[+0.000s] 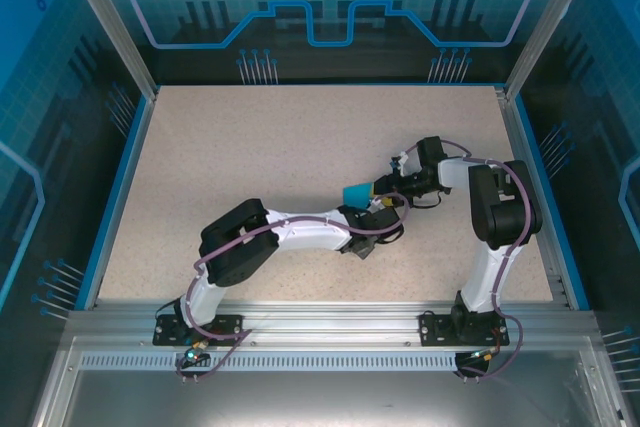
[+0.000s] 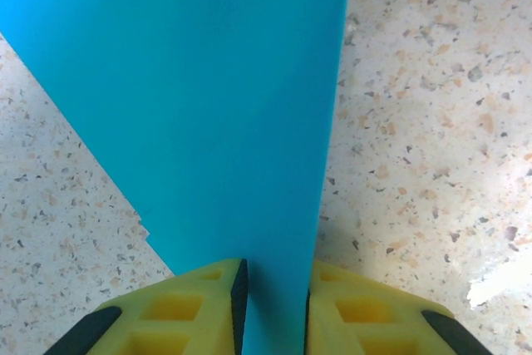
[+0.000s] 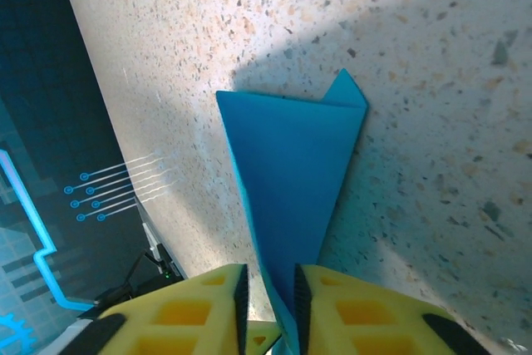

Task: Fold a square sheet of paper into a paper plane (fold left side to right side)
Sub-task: Fold the wing for the fifth time at the center of the table.

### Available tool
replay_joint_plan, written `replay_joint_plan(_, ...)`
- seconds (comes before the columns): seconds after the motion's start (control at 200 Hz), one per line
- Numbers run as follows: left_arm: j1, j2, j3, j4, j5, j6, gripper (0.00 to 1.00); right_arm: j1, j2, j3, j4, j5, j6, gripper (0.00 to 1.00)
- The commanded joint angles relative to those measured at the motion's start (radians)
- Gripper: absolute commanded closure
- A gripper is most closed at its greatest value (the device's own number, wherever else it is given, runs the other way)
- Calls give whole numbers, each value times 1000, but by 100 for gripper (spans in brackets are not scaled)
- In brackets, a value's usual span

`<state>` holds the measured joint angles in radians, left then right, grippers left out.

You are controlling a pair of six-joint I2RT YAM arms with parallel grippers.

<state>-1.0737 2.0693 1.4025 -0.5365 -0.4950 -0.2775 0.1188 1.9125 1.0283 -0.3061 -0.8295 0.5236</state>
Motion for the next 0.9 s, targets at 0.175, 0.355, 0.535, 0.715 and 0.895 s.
replay_joint_plan(0.175,29,-19,-47,49,99,-34,75,-59,-131,-36,-44,69,-24,64)
replay_joint_plan(0.355,57,-47,-97,88,146,-59,74,-93,-184,-64,-54,84,-30,62)
replay_joint_plan(0.535,99,-114,-200,182,247,-87,74,-111,-232,-94,-44,85,-36,59)
replay_joint_plan(0.715,177,-209,-350,341,391,-124,75,-110,-287,-132,-29,91,-50,55)
replay_joint_plan(0.895,273,-306,-515,528,528,-183,76,-110,-321,-192,-10,84,-58,55)
